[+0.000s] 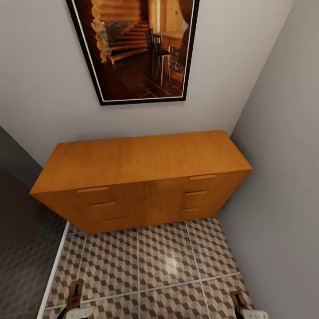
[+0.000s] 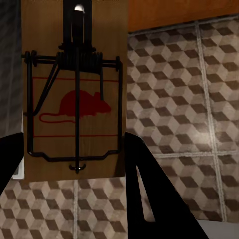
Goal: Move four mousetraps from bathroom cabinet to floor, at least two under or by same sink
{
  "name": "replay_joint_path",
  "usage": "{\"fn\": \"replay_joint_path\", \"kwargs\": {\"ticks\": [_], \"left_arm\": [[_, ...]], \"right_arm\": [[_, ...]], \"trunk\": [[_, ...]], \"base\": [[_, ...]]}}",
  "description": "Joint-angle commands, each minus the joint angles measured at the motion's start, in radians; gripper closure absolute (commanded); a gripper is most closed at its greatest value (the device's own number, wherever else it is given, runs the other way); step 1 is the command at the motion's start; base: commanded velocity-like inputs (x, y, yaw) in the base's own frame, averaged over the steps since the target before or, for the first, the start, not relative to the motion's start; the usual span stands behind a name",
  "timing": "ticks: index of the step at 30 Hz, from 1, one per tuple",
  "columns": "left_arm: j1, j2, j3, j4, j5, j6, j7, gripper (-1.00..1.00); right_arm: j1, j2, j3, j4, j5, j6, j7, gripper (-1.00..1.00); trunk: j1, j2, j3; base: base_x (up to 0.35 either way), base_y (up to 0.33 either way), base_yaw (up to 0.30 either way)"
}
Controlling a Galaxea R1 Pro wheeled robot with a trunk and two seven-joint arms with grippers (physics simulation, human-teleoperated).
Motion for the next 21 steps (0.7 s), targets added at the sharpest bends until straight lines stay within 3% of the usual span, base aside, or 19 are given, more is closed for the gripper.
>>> {"fn": "replay_joint_path", "kwargs": {"ticks": [1,16,21], "left_arm": [[0.000,0.000,-0.007,0.001,-0.006,-0.001,0.010,1.00],[0.000,-0.005,-0.007,0.001,-0.006,0.015,0.010,1.00],[0.000,-0.007,-0.007,0.001,-0.006,0.018,0.010,1.00]], "right_arm": [[-0.001,-0.001,0.008,-0.001,-0.007,-0.004,-0.005,1.00],[-0.001,-0.001,0.008,0.000,-0.007,-0.003,-0.005,1.00],[-0.001,-0.001,0.008,0.000,-0.006,-0.003,-0.005,1.00]], "trunk": [[0.001,-0.002,0.000],[0.001,-0.002,0.024],[0.001,-0.002,0.032]], "base": [[0.000,0.000,0.000],[-0.002,0.000,0.000],[-0.215,0.000,0.000]]}}
